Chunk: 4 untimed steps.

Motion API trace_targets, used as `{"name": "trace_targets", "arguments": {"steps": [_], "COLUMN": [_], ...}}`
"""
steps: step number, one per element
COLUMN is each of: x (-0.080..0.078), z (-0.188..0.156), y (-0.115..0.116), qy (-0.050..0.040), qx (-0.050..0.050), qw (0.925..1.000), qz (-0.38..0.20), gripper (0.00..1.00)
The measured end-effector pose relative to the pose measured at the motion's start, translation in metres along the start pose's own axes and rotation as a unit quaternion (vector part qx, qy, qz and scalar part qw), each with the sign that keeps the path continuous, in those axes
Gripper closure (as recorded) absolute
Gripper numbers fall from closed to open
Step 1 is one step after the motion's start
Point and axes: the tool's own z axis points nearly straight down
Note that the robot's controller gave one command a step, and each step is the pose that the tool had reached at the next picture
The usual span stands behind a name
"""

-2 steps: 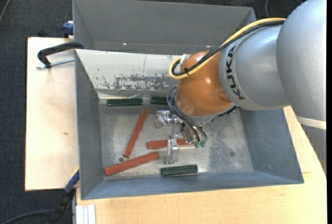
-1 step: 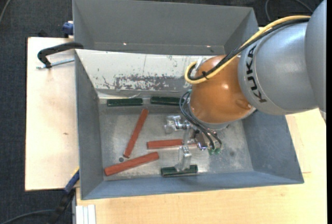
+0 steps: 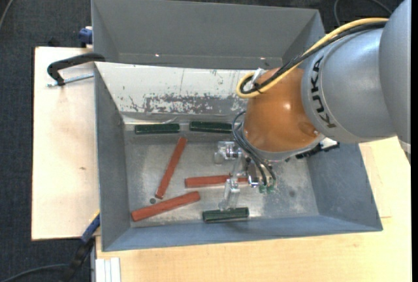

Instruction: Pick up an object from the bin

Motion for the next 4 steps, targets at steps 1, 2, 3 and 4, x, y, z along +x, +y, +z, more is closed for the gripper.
{"name": "trace_targets", "arguments": {"steps": [1, 2, 3, 4], "x": [0.0024, 0.0018, 0.0019, 0.0008], "z": [0.0304, 0.0297, 0.0299, 0.0226], "y": [0.0073, 0.0077, 0.0079, 0.0089], "qy": [0.0023, 0.0012, 0.0014, -0.0008], "qx": [0.0, 0.0, 0.0, 0.0], "qw": [0.9965, 0.9965, 0.9965, 0.9965], "qz": [0.083, 0.083, 0.084, 0.084], "gripper": [0.0, 0.0, 1.0, 1.0]}}
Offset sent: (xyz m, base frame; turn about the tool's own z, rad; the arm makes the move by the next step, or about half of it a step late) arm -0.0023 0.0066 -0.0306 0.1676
